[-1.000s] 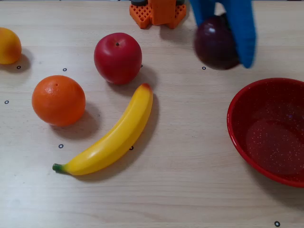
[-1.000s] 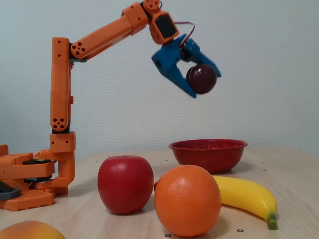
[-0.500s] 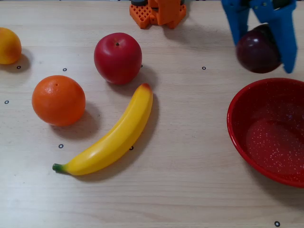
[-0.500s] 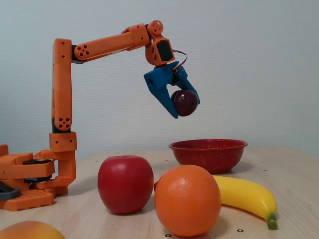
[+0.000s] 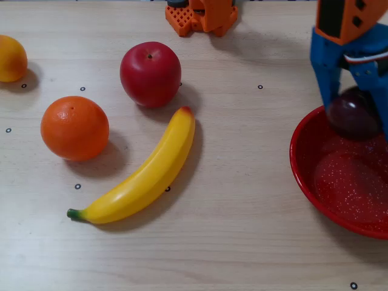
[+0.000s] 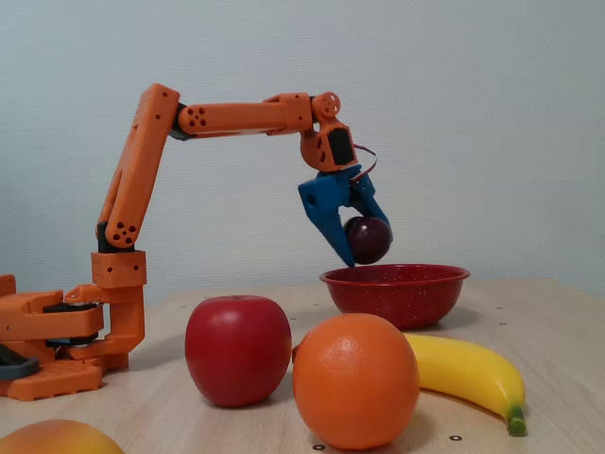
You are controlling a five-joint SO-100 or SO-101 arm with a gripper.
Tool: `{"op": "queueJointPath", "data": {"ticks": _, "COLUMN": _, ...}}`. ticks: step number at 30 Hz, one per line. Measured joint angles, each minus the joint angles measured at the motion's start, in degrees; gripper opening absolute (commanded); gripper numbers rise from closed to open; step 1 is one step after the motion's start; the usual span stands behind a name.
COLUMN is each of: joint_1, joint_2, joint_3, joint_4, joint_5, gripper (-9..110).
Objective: Put plum in the red bowl.
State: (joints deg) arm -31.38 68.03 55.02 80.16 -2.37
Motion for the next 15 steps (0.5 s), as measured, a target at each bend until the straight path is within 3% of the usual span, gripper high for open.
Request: {"op": "queueJointPath", "data": {"ticks": 15, "joint_1": 0.18, "joint_2": -17.75, "joint_3": -15.91, "joint_4": -10.37, "joint_5": -3.08, "gripper": 2}}
